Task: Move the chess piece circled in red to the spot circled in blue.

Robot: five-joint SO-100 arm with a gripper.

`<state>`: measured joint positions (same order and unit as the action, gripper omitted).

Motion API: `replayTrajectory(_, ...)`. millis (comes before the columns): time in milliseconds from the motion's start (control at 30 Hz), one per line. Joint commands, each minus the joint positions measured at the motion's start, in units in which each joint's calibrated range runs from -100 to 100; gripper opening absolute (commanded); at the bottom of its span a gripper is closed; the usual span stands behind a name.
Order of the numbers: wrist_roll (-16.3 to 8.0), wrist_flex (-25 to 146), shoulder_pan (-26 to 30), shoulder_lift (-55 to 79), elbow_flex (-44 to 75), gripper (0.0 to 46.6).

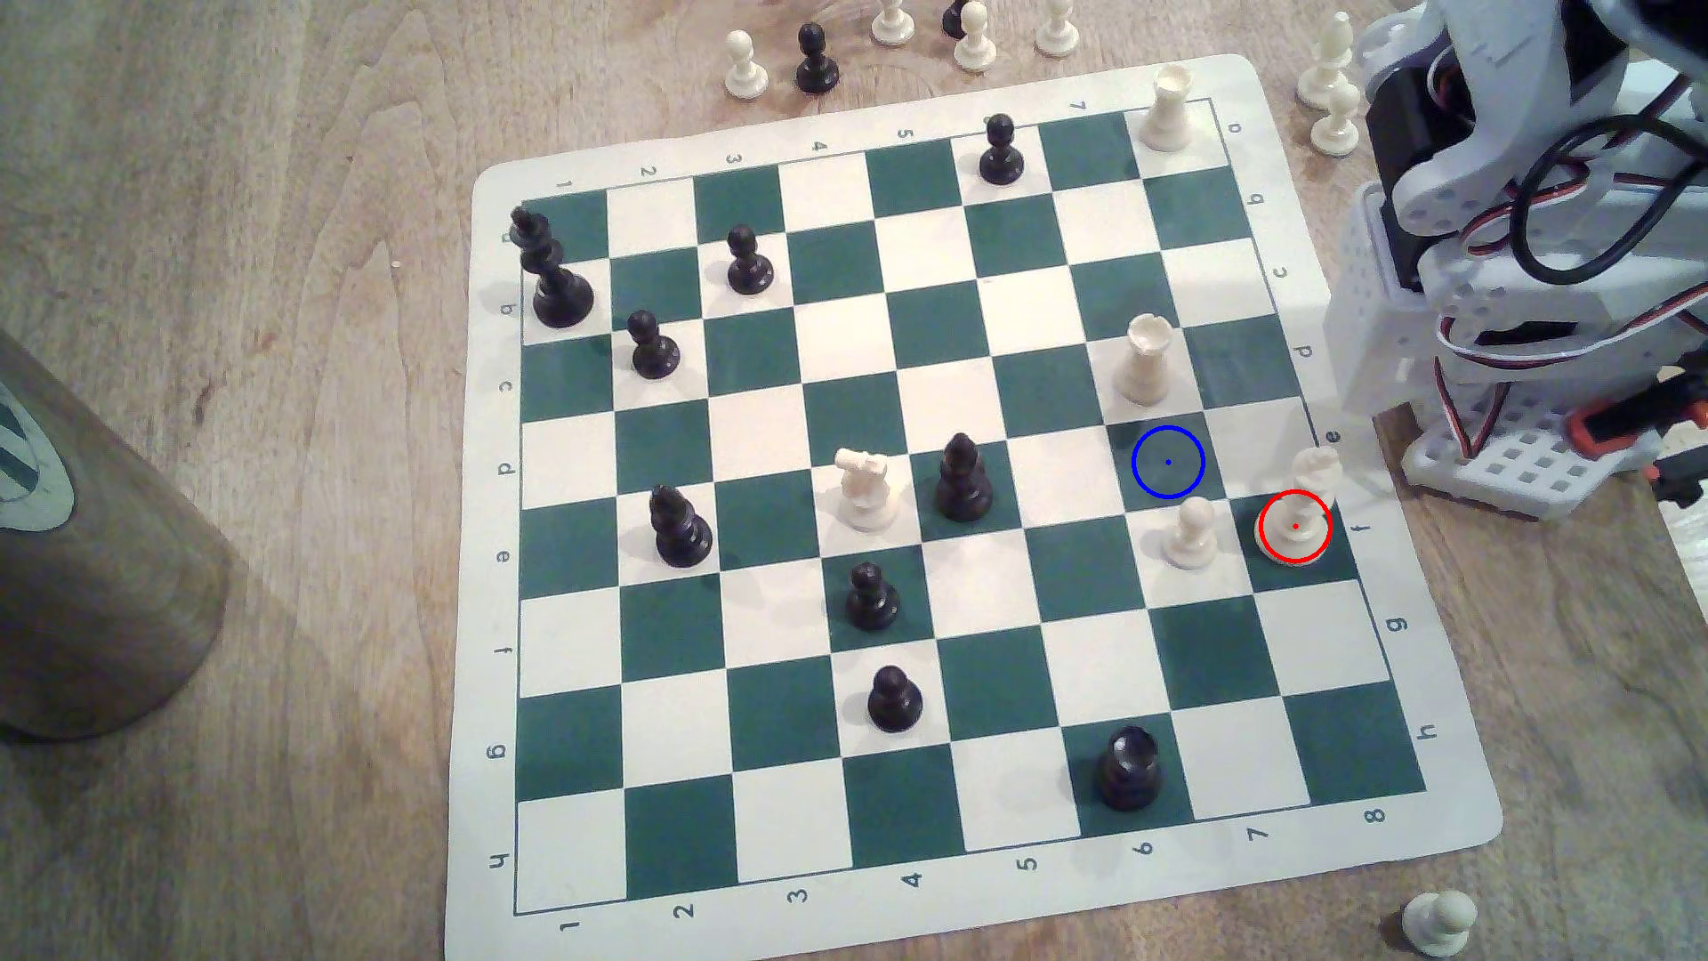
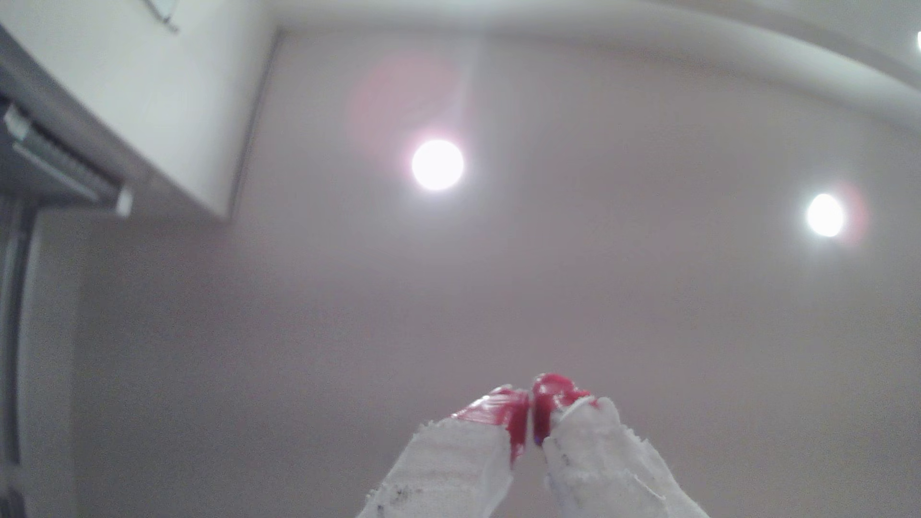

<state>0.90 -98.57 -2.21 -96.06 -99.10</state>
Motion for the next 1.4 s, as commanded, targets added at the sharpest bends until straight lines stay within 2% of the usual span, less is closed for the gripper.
replayTrajectory(0, 0.2, 0.37, 0.45, 0.22, -0.81, 0.2)
replayTrajectory(133, 0.2, 4.38, 0.84, 0.31, 0.82, 0.2)
replayTrajectory(333, 0.2, 22.97, 2.25, 0.31, 9.07, 0.2)
replayTrajectory(667, -0.05, 67.61, 3.82, 0.31, 30.92, 0.2)
replayTrajectory(900, -0.15, 90.38, 3.82, 0.39, 39.35, 0.2)
replayTrajectory(1000, -0.29, 120.43, 3.5, 0.39, 51.05, 0.2)
replayTrajectory(1100, -0.29, 137.39, 2.88, 0.39, 58.57, 0.4)
replayTrajectory(1167, -1.03, 141.56, 2.88, 0.39, 59.84, 0.6)
replayTrajectory(1367, -1.81, 162.2, 10.93, 1.83, 61.38, 0.3)
